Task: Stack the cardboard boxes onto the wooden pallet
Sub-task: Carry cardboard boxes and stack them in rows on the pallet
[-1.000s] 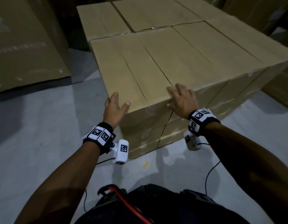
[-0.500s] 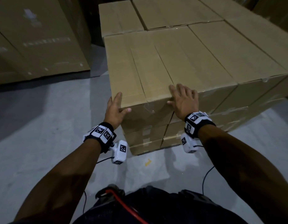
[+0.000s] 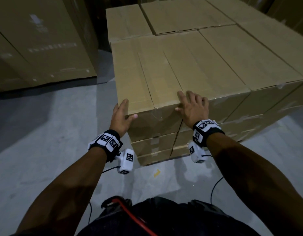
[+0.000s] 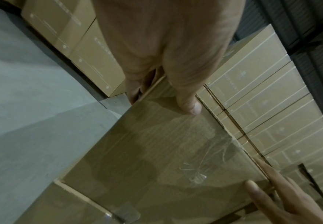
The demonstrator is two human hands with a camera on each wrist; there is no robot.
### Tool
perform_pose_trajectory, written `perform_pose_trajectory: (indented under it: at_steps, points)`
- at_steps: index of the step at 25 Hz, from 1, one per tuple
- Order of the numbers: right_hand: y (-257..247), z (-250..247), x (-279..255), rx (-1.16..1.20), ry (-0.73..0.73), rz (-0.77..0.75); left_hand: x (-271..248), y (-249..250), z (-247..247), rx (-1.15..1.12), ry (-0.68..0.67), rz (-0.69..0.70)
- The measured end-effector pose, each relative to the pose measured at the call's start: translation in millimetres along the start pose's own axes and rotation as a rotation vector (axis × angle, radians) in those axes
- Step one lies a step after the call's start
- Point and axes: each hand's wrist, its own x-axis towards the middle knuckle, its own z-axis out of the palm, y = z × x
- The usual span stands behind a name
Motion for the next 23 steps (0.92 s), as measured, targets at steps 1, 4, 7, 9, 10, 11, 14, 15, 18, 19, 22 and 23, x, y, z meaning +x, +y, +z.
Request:
perform_pose_trajectory:
  at_steps: [1,4,7,9,10,11,14,15,18,19,22,23]
  points:
    - [0.5,0.6,-0.5,0.002,0.001,-0.001,-0.6,0.0,0.0,0.000,-0.002,-0.001]
    - [1.5,2.0,-1.5,0.012,-0.003,-0.005,-4.2,2.4,-0.1,0.007,-0.001,0.005]
    - [2.5,3.2,-1.4,0.007,-0.008,-0.008,-7.2,4.8,-0.4,0.043,-0.002,0.003]
    - [3.0,3.9,-0.7,0.010,-0.024,-0.008,-8.3,6.2,-0.5,0.070,-0.011,-0.014]
    - [2.9,4.3,-0.6,0.012,-0.029,-0.009,-8.5,7.5,-0.7,0.080,-0.019,-0.021]
    - [3.3,4.3,-1.3,0.011,-0.029,-0.012,-8.9,8.5,-0.6,0.089,-0.028,-0.028]
    - [4.5,3.0,-2.6,0.003,-0.023,-0.025,-10.4,10.3,-1.8,0.176,-0.052,-0.043]
    - [5.6,2.3,-2.8,0.000,-0.026,-0.032,-11.0,10.7,-2.6,0.247,-0.053,-0.041]
    - [10.0,-0.5,-3.0,-0.010,-0.046,-0.065,-13.6,15.1,-2.4,0.599,-0.002,0.026]
    - [11.3,-2.0,-2.9,-0.004,-0.048,-0.074,-14.3,19.0,-1.3,0.705,0.020,0.061]
    - [19.4,-5.4,-4.6,0.043,-0.043,-0.070,-12.7,38.2,9.4,0.863,-0.004,0.213]
    - [23.6,-6.8,-5.1,0.057,-0.027,-0.057,-9.1,45.4,15.6,0.884,-0.026,0.266]
